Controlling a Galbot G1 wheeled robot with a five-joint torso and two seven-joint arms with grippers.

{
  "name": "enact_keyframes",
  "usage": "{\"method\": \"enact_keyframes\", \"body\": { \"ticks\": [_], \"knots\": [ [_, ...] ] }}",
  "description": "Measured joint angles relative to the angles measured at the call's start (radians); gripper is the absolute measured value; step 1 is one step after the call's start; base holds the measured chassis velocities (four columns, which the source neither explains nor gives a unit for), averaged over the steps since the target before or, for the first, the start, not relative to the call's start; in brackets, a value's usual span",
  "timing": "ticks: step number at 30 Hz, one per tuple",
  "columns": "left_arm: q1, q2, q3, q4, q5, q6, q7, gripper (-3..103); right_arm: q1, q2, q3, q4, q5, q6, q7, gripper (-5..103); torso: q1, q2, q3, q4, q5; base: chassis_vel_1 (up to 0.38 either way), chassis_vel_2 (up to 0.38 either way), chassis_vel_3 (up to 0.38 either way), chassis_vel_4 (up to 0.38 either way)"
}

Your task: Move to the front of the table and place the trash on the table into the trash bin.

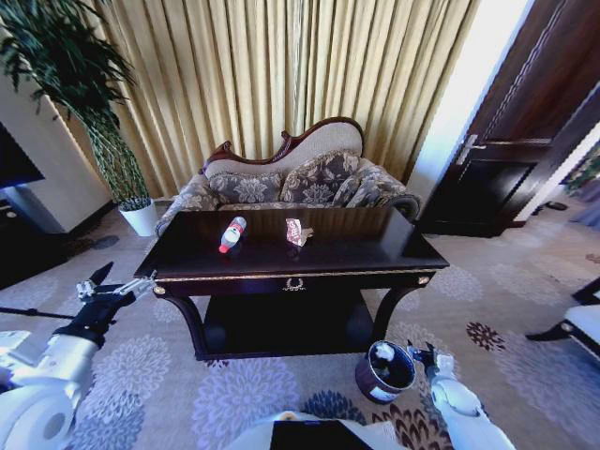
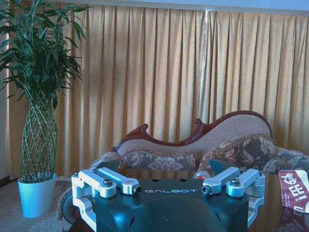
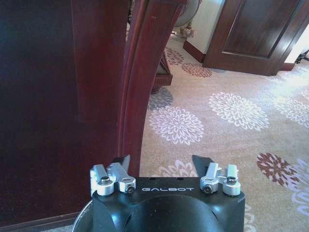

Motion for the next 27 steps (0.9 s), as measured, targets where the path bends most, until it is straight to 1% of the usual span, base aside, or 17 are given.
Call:
{"method": "enact_keyframes", "body": {
  "ticks": [4, 6, 7, 9, 16, 18, 21, 22, 25, 26, 27],
  "knots": [
    [0.000, 0.000, -0.003, 0.000, 0.000, 0.000, 0.000, 100, -0.004, 0.007, 0.002, 0.008, 0.003, 0.000, 0.000, 94, 0.000, 0.000, 0.000, 0.0000, 0.0000, 0.000, 0.000, 0.000, 0.000],
    [0.000, 0.000, -0.004, 0.000, 0.000, 0.000, 0.000, 100, -0.006, 0.009, 0.002, 0.011, 0.004, 0.000, 0.000, 94, 0.000, 0.000, 0.000, 0.0000, 0.0000, 0.000, 0.000, 0.000, 0.000],
    [0.000, 0.000, -0.004, 0.000, 0.000, 0.000, 0.000, 100, -0.007, 0.011, 0.002, 0.013, 0.005, 0.000, 0.000, 98, 0.000, 0.000, 0.000, 0.0000, 0.0000, 0.000, 0.000, 0.000, 0.000],
    [0.001, 0.000, -0.005, 0.000, 0.000, 0.000, 0.000, 100, -0.010, 0.014, 0.003, 0.017, 0.008, 0.000, 0.000, 100, 0.000, 0.000, 0.000, 0.0000, 0.0000, 0.000, 0.000, 0.000, 0.000],
    [0.001, -0.002, -0.004, 0.000, 0.000, -0.001, 0.000, 100, -0.018, 0.018, 0.008, 0.023, 0.034, -0.003, 0.000, 100, 0.000, 0.000, 0.000, 0.0000, 0.0000, 0.000, 0.000, 0.000, 0.000],
    [0.001, -0.002, -0.004, 0.000, 0.000, -0.002, 0.000, 100, -0.027, 0.018, 0.011, 0.039, 0.075, -0.007, -0.001, 100, 0.000, 0.000, 0.000, -0.0001, 0.0001, 0.000, 0.000, 0.000, 0.000],
    [0.002, -0.003, -0.007, 0.000, 0.000, -0.008, 0.000, 100, -0.053, 0.020, 0.026, 0.123, 0.206, -0.023, -0.005, 100, 0.000, 0.000, 0.000, -0.0001, 0.0003, 0.000, 0.000, 0.000, 0.000],
    [0.002, -0.003, -0.007, 0.000, 0.000, -0.008, 0.000, 100, -0.053, 0.020, 0.026, 0.123, 0.206, -0.023, -0.005, 100, 0.000, 0.000, 0.000, -0.0001, 0.0003, 0.000, 0.000, 0.000, 0.000],
    [0.003, -0.005, -0.008, 0.000, 0.000, -0.019, 0.000, 100, -0.089, 0.023, 0.057, 0.273, 0.332, -0.050, -0.007, 100, 0.000, 0.000, 0.000, 0.0000, -0.0003, 0.000, 0.000, 0.000, 0.000],
    [0.003, -0.005, -0.008, 0.000, 0.000, -0.020, 0.000, 100, -0.096, 0.024, 0.066, 0.308, 0.345, -0.049, -0.007, 100, 0.000, 0.000, 0.000, 0.0001, 0.0000, 0.000, 0.000, 0.000, 0.000],
    [0.003, -0.005, -0.008, 0.000, 0.000, -0.020, 0.000, 100, -0.096, 0.024, 0.066, 0.308, 0.345, -0.049, -0.007, 100, 0.000, 0.000, 0.000, 0.0001, 0.0000, 0.000, 0.000, 0.000, 0.000]
  ]
}}
